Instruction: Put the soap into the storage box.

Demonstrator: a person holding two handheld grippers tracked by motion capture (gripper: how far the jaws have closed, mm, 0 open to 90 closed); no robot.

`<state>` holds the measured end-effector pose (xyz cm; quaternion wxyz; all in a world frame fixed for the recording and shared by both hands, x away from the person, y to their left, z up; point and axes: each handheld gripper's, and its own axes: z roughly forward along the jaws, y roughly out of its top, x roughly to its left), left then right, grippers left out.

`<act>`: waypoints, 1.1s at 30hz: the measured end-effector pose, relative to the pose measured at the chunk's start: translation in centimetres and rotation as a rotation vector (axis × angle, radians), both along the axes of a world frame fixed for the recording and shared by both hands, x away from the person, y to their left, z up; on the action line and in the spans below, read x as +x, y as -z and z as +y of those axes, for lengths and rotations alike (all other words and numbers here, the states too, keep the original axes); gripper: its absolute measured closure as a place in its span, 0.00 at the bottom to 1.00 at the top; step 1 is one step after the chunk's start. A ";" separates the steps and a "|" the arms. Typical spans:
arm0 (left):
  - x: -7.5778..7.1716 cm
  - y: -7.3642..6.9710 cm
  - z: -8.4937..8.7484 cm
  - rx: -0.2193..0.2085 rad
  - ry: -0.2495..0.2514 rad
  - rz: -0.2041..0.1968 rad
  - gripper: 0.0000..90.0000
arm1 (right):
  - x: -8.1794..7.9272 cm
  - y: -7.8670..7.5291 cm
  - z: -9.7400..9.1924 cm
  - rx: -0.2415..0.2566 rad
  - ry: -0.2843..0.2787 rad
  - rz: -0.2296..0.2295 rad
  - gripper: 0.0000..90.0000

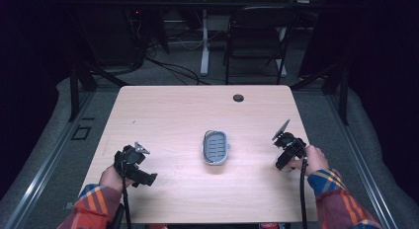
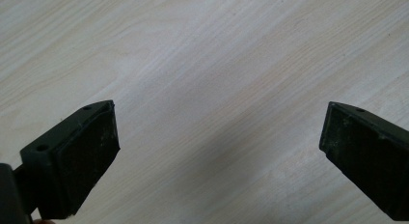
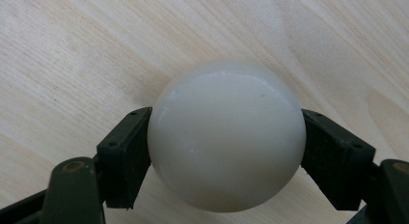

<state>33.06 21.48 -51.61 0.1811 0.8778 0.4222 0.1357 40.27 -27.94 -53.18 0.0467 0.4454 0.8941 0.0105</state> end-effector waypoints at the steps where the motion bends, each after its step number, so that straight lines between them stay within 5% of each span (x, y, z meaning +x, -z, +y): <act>1: 0.0 0.0 0.0 0.000 0.000 0.000 0.00 | -0.2 0.1 0.0 0.027 0.023 -0.015 0.27; 30: -0.1 0.0 -0.1 0.016 -0.006 -0.003 0.00 | -0.7 -1.6 0.7 0.036 -0.015 -0.045 0.27; 32: -0.1 0.0 -0.1 0.018 -0.005 -0.002 0.00 | -0.1 -2.6 1.1 -0.041 -0.080 0.022 0.27; 33: -0.1 0.0 -0.1 0.018 -0.005 -0.002 0.00 | -0.1 -2.6 1.1 -0.041 -0.080 0.022 0.27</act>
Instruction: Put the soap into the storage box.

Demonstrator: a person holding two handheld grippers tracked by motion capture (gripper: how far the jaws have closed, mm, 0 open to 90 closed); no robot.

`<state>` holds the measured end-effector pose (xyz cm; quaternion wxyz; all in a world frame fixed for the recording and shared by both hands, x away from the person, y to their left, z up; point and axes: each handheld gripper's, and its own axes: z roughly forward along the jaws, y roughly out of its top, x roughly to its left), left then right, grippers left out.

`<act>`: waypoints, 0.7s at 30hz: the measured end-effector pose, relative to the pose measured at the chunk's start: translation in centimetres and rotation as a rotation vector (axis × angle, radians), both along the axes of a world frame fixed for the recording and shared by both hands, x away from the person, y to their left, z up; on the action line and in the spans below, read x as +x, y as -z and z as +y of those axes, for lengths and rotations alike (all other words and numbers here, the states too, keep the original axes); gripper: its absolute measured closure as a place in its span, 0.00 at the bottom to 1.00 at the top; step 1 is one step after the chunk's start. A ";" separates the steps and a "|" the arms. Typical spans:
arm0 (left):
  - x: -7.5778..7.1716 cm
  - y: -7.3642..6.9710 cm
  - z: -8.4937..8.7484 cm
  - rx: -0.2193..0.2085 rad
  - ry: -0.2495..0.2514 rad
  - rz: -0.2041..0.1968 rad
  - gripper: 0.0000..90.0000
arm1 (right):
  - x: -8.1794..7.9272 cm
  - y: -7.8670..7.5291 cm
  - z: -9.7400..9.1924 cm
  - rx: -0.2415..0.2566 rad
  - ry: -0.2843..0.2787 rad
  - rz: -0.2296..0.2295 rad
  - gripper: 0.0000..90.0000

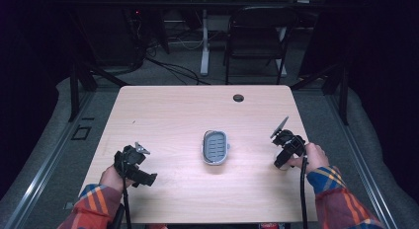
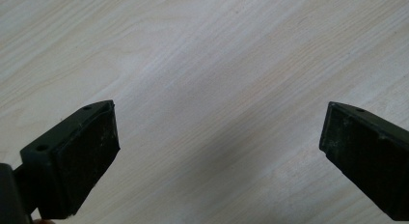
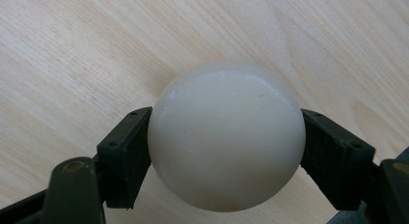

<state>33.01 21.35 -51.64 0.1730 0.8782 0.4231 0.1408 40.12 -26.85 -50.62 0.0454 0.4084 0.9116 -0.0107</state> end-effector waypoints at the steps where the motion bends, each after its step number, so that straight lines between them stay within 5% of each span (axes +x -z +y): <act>1: 0.0 0.0 0.0 0.001 0.001 -0.001 0.00 | -0.4 0.6 0.4 0.069 0.048 -0.055 0.27; 21: 0.0 0.1 0.0 -0.003 0.003 -0.001 0.00 | 1.2 -0.7 4.2 0.040 -0.051 -0.027 0.27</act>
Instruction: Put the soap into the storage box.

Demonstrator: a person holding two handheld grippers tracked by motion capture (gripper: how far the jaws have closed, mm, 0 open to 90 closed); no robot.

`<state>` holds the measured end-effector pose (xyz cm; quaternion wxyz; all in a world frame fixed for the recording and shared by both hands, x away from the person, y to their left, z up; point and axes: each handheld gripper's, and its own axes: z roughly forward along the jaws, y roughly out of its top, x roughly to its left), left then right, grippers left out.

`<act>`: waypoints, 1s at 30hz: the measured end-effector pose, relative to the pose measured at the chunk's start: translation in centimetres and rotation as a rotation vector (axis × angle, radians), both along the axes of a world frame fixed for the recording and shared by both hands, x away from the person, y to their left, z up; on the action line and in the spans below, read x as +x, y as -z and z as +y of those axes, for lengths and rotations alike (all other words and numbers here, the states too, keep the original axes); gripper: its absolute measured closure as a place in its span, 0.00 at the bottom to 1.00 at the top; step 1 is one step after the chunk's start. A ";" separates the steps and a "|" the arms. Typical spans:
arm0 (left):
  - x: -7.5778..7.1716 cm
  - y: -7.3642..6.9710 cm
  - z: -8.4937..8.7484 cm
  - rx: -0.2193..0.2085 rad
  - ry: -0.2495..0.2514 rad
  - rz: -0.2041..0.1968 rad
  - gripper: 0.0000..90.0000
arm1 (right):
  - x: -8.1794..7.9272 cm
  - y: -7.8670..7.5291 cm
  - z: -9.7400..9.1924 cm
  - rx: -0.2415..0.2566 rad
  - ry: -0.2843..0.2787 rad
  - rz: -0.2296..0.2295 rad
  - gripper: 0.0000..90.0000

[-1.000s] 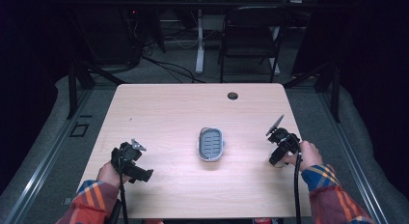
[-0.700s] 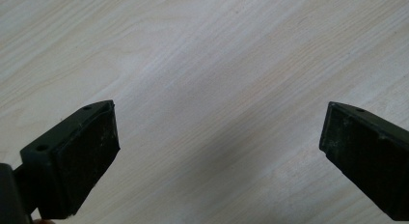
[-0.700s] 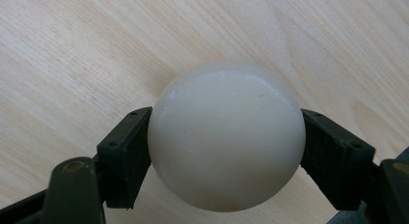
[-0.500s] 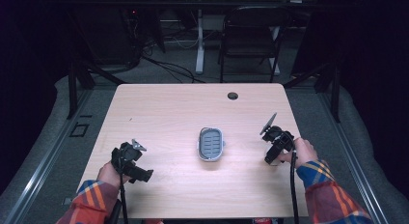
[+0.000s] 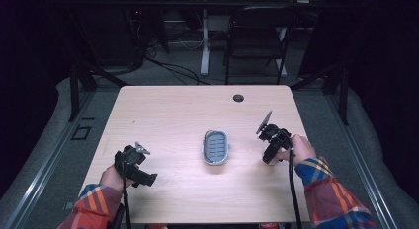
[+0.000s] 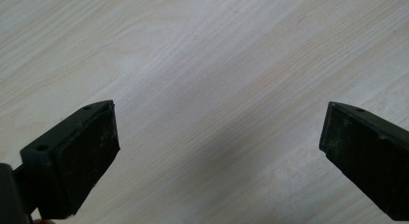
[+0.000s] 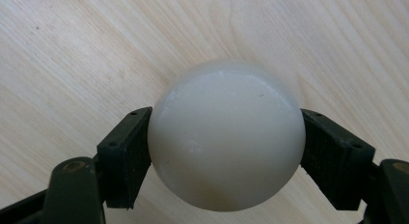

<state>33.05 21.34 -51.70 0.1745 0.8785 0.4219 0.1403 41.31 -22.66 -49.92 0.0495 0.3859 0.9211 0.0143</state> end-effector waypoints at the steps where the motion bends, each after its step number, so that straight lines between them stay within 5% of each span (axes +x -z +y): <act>1: 0.0 0.0 -0.1 0.001 0.000 0.003 0.00 | 0.1 0.0 0.2 0.000 -0.008 -0.005 0.27; 4: 0.0 0.0 0.0 0.001 -0.001 0.000 0.00 | 0.2 0.1 0.8 0.034 0.006 -0.024 0.27; 30: 0.0 0.1 -0.1 0.011 0.006 0.007 0.00 | 1.2 -1.1 4.3 0.017 -0.077 -0.016 0.27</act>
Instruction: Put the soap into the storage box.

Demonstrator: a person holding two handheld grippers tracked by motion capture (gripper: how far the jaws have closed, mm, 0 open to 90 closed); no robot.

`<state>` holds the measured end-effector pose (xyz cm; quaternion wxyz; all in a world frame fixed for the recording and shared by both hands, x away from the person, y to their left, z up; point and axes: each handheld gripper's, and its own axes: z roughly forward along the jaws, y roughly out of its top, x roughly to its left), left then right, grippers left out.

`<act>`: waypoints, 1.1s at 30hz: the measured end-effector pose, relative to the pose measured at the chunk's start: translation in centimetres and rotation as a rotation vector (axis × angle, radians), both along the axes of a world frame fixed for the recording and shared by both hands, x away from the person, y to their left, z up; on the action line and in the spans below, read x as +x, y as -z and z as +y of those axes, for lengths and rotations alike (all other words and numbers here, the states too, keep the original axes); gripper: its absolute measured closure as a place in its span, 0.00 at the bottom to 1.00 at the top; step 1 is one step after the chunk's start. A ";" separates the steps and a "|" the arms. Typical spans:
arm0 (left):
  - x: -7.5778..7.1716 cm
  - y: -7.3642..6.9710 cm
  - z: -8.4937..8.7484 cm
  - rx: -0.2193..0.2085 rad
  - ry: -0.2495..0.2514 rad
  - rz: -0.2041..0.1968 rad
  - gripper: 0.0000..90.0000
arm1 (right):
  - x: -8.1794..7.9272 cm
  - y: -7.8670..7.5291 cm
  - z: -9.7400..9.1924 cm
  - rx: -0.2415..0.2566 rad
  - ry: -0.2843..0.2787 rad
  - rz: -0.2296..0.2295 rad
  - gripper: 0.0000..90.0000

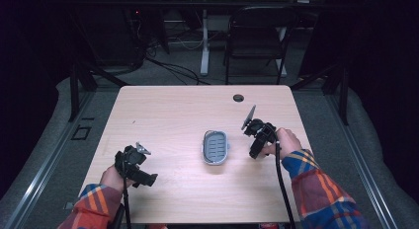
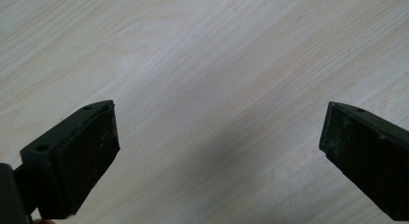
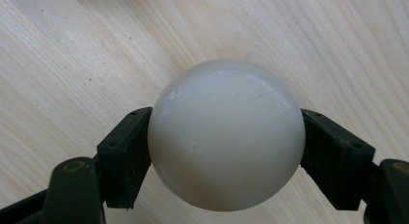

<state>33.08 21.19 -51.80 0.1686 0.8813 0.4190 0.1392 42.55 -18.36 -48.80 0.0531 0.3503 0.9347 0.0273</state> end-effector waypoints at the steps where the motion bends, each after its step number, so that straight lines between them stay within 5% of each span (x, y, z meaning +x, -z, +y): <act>1: 0.0 0.0 0.0 0.000 0.000 -0.001 0.00 | 0.0 -0.1 0.3 0.000 -0.004 -0.001 0.27; 33: 0.0 0.0 -0.1 0.000 0.005 -0.001 0.00 | 0.9 -2.2 4.1 0.001 -0.073 -0.028 0.27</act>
